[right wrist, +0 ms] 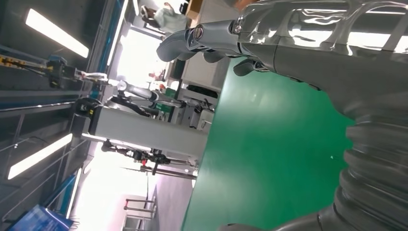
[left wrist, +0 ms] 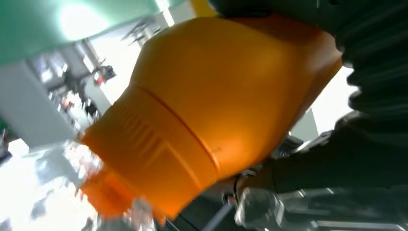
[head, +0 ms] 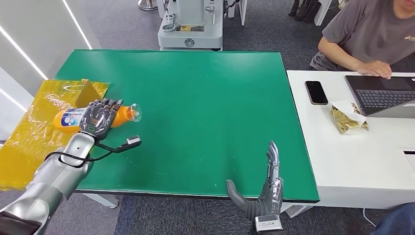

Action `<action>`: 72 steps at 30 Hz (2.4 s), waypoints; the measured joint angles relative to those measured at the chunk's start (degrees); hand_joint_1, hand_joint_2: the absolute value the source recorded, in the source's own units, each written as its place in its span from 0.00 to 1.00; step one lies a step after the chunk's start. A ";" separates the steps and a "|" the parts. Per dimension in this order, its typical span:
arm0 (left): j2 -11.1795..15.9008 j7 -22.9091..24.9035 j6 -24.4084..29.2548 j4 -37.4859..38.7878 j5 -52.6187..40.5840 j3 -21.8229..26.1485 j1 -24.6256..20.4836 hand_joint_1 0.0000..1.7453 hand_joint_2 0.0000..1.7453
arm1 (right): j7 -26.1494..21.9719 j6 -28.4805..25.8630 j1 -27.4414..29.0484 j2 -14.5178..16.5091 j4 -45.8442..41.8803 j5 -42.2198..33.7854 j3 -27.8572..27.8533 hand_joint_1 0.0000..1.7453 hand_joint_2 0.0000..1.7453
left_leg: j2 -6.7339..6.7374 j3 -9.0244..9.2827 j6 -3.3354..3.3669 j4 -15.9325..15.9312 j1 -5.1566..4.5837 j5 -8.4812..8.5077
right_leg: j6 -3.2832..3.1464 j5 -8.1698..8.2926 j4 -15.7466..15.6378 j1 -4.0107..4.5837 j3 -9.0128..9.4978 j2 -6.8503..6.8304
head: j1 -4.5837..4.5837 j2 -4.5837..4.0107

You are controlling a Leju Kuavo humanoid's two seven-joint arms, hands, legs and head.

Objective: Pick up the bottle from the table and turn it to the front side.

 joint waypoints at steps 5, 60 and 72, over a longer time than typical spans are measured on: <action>0.16 3.04 -1.24 2.59 0.02 -2.60 0.02 1.00 1.00 | -0.26 0.01 -0.32 -1.05 0.04 -0.78 1.21 0.00 1.00 | 0.00 -0.01 0.00 0.00 0.00 0.00 | -0.01 0.01 0.00 0.00 0.00 0.00 | 0.00 0.00; 7.56 13.10 -12.94 7.95 -0.02 -8.83 -0.01 0.00 0.75 | 3.08 1.40 -4.13 -3.04 2.75 -0.31 4.70 0.00 1.00 | 0.07 -0.02 -0.02 -0.02 0.02 0.01 | -0.03 0.01 0.03 0.01 -0.03 0.04 | 0.01 0.00; 9.50 16.68 3.59 5.16 0.08 -7.38 3.51 0.00 1.00 | 2.87 1.38 -4.12 -3.04 3.05 -0.33 4.70 0.00 1.00 | 0.09 0.00 -0.03 -0.01 0.01 0.01 | -0.08 -0.02 0.03 0.01 -0.05 0.06 | 0.00 0.00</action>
